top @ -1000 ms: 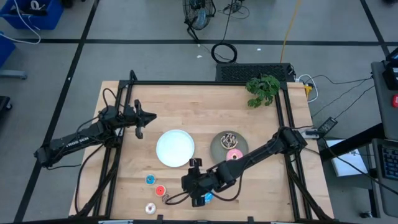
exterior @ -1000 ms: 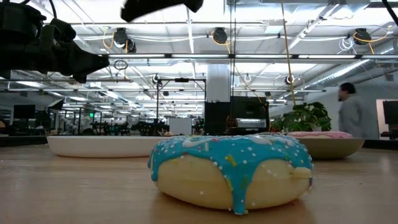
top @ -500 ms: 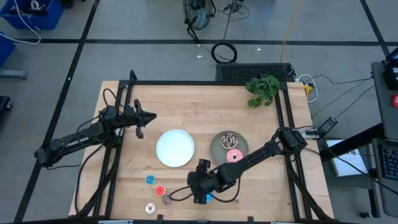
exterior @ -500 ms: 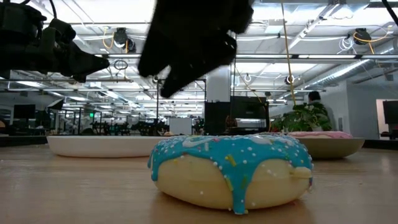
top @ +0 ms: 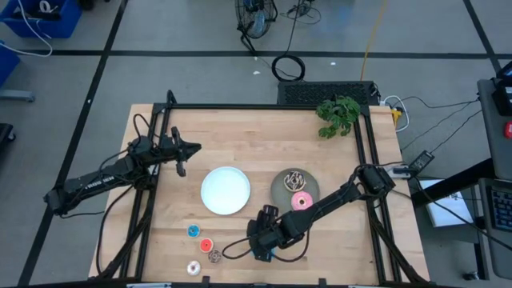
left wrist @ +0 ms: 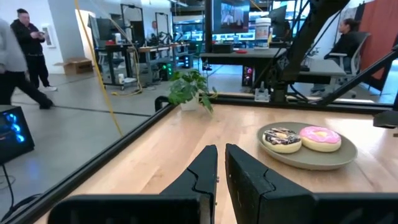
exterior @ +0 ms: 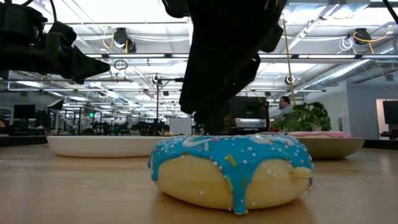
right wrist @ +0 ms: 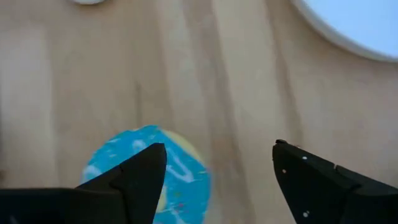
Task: Pick & Place donuts
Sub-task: Put the large blue donut on the gray plate
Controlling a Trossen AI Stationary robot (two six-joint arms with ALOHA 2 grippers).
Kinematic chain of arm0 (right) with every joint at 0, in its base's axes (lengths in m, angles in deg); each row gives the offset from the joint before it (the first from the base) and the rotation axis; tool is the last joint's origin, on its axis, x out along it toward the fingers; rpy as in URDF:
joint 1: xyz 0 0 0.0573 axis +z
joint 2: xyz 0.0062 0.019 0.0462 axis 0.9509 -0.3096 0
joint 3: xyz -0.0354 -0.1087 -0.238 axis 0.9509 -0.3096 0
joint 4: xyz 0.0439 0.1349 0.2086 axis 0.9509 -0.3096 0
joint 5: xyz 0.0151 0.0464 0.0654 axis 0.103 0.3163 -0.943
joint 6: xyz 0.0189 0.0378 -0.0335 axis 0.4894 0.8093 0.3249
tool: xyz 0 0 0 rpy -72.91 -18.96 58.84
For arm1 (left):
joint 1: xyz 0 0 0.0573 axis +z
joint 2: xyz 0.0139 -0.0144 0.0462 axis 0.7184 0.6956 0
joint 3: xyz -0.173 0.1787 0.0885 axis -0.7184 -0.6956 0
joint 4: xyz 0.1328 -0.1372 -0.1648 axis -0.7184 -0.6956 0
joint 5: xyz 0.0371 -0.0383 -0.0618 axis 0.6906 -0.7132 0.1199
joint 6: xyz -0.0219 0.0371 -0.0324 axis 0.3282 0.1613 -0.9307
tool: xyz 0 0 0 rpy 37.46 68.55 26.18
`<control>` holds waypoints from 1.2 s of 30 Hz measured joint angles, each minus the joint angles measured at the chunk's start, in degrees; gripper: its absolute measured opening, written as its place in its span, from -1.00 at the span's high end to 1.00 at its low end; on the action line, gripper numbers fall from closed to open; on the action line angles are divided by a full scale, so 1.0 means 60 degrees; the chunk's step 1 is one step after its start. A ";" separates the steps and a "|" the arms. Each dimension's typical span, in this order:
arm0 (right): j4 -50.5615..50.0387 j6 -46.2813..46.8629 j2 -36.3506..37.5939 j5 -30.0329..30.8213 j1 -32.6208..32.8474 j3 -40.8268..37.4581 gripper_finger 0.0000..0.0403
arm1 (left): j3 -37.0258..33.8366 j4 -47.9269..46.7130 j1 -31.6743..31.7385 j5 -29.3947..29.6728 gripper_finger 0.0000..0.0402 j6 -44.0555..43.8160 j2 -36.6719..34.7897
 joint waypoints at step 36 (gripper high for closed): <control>0.0152 0.0978 -0.0608 -0.0903 0.0309 -0.0658 -0.14 | 0.0000 -0.0028 -0.0002 0.0000 0.81 0.0032 0.0002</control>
